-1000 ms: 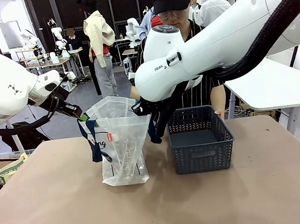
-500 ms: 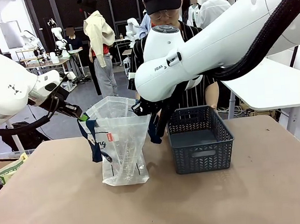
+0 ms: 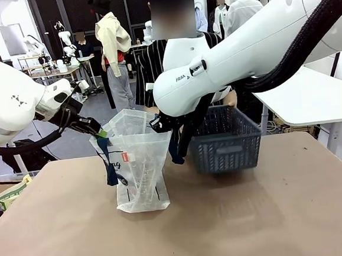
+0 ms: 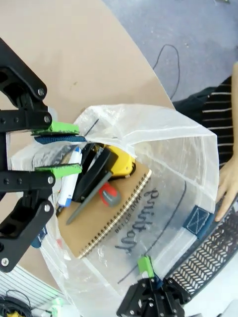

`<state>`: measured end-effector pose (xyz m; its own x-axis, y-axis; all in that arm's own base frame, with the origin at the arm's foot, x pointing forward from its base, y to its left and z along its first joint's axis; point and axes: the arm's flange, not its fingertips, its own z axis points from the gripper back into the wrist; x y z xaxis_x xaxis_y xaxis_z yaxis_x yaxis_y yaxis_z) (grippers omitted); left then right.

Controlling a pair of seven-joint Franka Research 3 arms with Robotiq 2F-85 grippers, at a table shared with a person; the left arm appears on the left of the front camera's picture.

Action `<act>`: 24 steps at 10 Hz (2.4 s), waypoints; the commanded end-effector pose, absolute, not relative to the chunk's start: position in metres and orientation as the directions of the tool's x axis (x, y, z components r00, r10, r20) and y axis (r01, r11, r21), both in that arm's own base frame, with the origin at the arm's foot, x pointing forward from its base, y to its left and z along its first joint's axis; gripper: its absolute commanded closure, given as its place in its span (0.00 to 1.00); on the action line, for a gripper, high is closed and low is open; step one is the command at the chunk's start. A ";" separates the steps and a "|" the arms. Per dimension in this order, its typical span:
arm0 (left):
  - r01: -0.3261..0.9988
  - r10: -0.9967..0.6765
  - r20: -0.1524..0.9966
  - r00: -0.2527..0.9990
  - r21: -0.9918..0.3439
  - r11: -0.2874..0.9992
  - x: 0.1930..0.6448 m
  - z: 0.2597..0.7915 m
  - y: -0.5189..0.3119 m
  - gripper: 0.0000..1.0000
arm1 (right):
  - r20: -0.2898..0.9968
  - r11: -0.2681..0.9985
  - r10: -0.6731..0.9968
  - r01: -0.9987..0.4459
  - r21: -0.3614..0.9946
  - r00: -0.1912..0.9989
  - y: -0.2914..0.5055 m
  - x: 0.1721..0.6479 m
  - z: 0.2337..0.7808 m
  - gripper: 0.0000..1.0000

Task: Transfer purchased items from the store into the shopping bag.
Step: Move the Reusable shopping bag to the right side of the table.

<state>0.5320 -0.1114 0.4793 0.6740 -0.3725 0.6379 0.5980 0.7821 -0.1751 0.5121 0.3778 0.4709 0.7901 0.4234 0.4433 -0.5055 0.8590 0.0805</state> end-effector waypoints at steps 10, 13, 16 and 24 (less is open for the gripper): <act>0.547 -0.019 0.651 0.758 -0.620 0.563 0.551 0.447 -0.120 0.55 | 0.468 0.732 0.623 -0.678 -0.067 0.627 0.463 0.499 0.467 1.00; 0.539 0.057 0.663 0.746 -0.653 0.532 0.556 0.442 -0.126 0.55 | 0.446 0.691 0.669 -0.719 -0.079 0.594 0.483 0.493 0.461 1.00; 0.535 0.054 0.654 0.755 -0.662 0.525 0.560 0.437 -0.134 0.55 | 0.450 0.667 0.688 -0.740 -0.084 0.569 0.496 0.482 0.461 1.00; 0.450 -0.018 0.632 0.775 -0.531 0.718 0.565 0.438 -0.160 0.55 | 0.475 0.630 0.711 -0.769 -0.103 0.519 0.515 0.469 0.463 1.00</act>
